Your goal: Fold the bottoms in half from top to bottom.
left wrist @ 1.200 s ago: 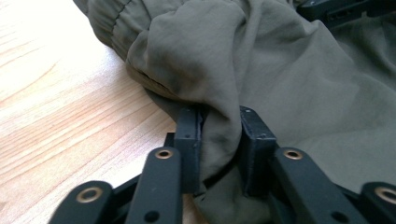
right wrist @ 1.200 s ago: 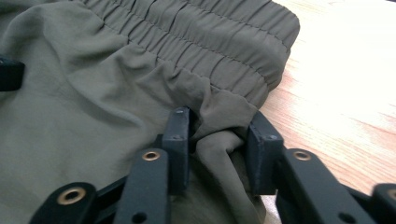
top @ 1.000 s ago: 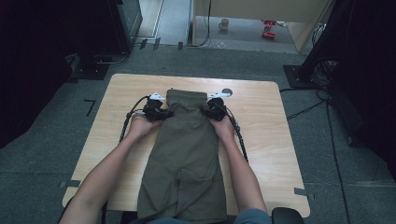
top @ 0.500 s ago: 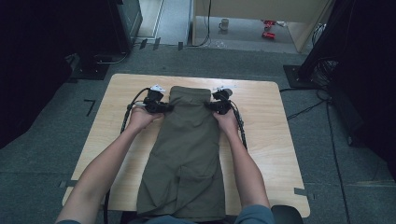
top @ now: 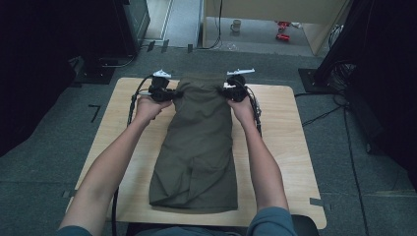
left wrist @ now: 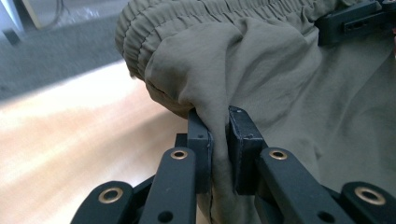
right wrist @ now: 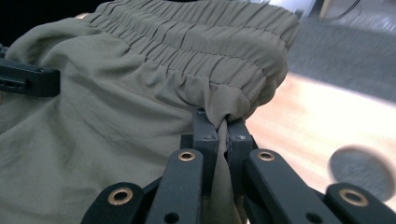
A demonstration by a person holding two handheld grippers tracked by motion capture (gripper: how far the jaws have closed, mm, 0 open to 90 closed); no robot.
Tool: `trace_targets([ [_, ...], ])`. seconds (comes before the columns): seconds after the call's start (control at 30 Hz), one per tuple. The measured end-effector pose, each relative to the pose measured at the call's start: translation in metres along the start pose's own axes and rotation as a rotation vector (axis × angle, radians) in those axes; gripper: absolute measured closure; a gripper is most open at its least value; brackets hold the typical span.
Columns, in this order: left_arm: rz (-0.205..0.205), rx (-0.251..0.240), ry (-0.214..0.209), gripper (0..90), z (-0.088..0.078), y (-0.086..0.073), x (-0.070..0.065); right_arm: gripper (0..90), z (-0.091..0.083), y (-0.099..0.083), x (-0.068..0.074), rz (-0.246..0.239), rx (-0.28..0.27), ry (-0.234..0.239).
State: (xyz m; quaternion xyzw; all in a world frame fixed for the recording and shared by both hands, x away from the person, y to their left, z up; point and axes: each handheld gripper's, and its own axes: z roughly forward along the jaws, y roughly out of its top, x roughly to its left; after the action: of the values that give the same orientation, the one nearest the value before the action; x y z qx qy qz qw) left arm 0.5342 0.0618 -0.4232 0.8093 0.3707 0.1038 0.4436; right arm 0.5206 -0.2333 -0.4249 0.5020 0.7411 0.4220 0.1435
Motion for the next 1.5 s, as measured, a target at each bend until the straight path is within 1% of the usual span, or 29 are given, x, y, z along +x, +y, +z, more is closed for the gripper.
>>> trace_targets([
  [0.07, 0.043, -0.031, 0.024, 81.4, -0.010, 0.016, -0.002, 86.8, -0.007, 0.011, 0.002, -0.026, -0.035, -0.007],
  [0.13, 0.061, -0.070, 0.042, 81.4, -0.019, 0.028, -0.003, 86.7, -0.019, 0.026, 0.005, -0.048, -0.084, -0.004],
  [0.17, 0.071, -0.096, 0.052, 81.4, -0.025, 0.035, -0.004, 86.6, -0.023, 0.031, 0.007, -0.057, -0.105, -0.005],
  [0.2, 0.086, -0.132, 0.062, 81.4, -0.030, 0.038, -0.005, 86.4, -0.029, 0.037, 0.009, -0.078, -0.138, -0.008],
  [0.23, 0.108, -0.159, 0.073, 81.3, -0.034, 0.040, -0.006, 86.4, -0.035, 0.042, 0.013, -0.103, -0.171, -0.018],
  [0.27, 0.129, -0.164, 0.079, 81.4, -0.036, 0.040, -0.008, 86.2, -0.039, 0.045, 0.016, -0.128, -0.199, -0.028],
  [0.3, 0.134, -0.148, 0.083, 81.3, -0.037, 0.037, -0.008, 86.2, -0.041, 0.045, 0.019, -0.145, -0.208, -0.038],
  [0.33, 0.126, -0.127, 0.083, 81.3, -0.036, 0.033, -0.008, 86.3, -0.040, 0.044, 0.022, -0.149, -0.194, -0.041],
  [0.37, 0.113, -0.111, 0.081, 81.4, -0.035, 0.027, -0.009, 86.3, -0.038, 0.041, 0.024, -0.156, -0.168, -0.046],
  [0.43, 0.112, -0.097, 0.078, 81.4, -0.035, 0.014, -0.010, 86.3, -0.032, 0.032, 0.028, -0.169, -0.121, -0.042],
  [0.5, 0.099, -0.090, 0.065, 81.4, -0.037, 0.000, -0.011, 86.3, -0.030, 0.021, 0.030, -0.173, -0.107, -0.020],
  [0.53, 0.098, -0.087, 0.060, 81.3, -0.038, -0.003, -0.012, 86.3, -0.030, 0.014, 0.031, -0.176, -0.104, -0.006],
  [0.6, 0.099, -0.076, 0.052, 81.3, -0.042, -0.011, -0.017, 86.2, -0.031, 0.005, 0.034, -0.187, -0.093, 0.004],
  [0.63, 0.103, -0.071, 0.051, 81.3, -0.044, -0.015, -0.020, 86.1, -0.033, 0.000, 0.036, -0.197, -0.095, 0.010],
  [0.73, 0.122, -0.067, 0.042, 81.3, -0.052, -0.025, -0.030, 85.7, -0.040, -0.015, 0.040, -0.202, -0.088, 0.035],
  [0.8, 0.133, -0.064, 0.036, 81.2, -0.057, -0.032, -0.037, 85.4, -0.048, -0.026, 0.043, -0.204, -0.094, 0.057],
  [0.87, 0.130, -0.070, 0.027, 81.1, -0.062, -0.040, -0.044, 85.2, -0.054, -0.035, 0.046, -0.204, -0.098, 0.070],
  [0.9, 0.125, -0.074, 0.022, 81.1, -0.065, -0.046, -0.049, 85.0, -0.057, -0.041, 0.048, -0.209, -0.093, 0.075],
  [0.97, 0.131, -0.070, 0.021, 81.0, -0.068, -0.054, -0.055, 84.6, -0.062, -0.052, 0.052, -0.219, -0.080, 0.085],
  [1.0, 0.125, -0.070, 0.008, 81.0, -0.070, -0.059, -0.058, 84.6, -0.064, -0.056, 0.053, -0.222, -0.081, 0.086],
  [1.03, 0.107, -0.077, -0.011, 81.0, -0.072, -0.066, -0.062, 84.5, -0.066, -0.062, 0.055, -0.225, -0.078, 0.087],
  [1.1, 0.102, -0.078, -0.025, 81.1, -0.073, -0.075, -0.066, 84.3, -0.070, -0.074, 0.057, -0.229, -0.080, 0.091],
  [1.13, 0.107, -0.075, -0.024, 81.1, -0.073, -0.081, -0.069, 84.3, -0.070, -0.079, 0.058, -0.227, -0.080, 0.092],
  [1.2, 0.116, -0.051, -0.028, 81.0, -0.072, -0.092, -0.074, 84.1, -0.071, -0.089, 0.059, -0.227, -0.072, 0.096],
  [1.3, 0.137, 0.015, -0.033, 80.7, -0.068, -0.110, -0.081, 83.6, -0.068, -0.108, 0.062, -0.221, -0.037, 0.110],
  [1.33, 0.132, 0.029, -0.040, 80.6, -0.067, -0.116, -0.082, 83.2, -0.065, -0.114, 0.063, -0.224, -0.017, 0.116],
  [1.37, 0.115, 0.042, -0.055, 80.5, -0.066, -0.122, -0.081, 82.9, -0.063, -0.120, 0.063, -0.229, 0.003, 0.121],
  [1.43, 0.107, 0.078, -0.070, 80.0, -0.063, -0.131, -0.081, 81.9, -0.057, -0.130, 0.063, -0.226, 0.036, 0.131],
  [1.5, 0.098, 0.098, -0.072, 79.2, -0.059, -0.140, -0.082, 81.1, -0.053, -0.141, 0.062, -0.218, 0.040, 0.139],
])
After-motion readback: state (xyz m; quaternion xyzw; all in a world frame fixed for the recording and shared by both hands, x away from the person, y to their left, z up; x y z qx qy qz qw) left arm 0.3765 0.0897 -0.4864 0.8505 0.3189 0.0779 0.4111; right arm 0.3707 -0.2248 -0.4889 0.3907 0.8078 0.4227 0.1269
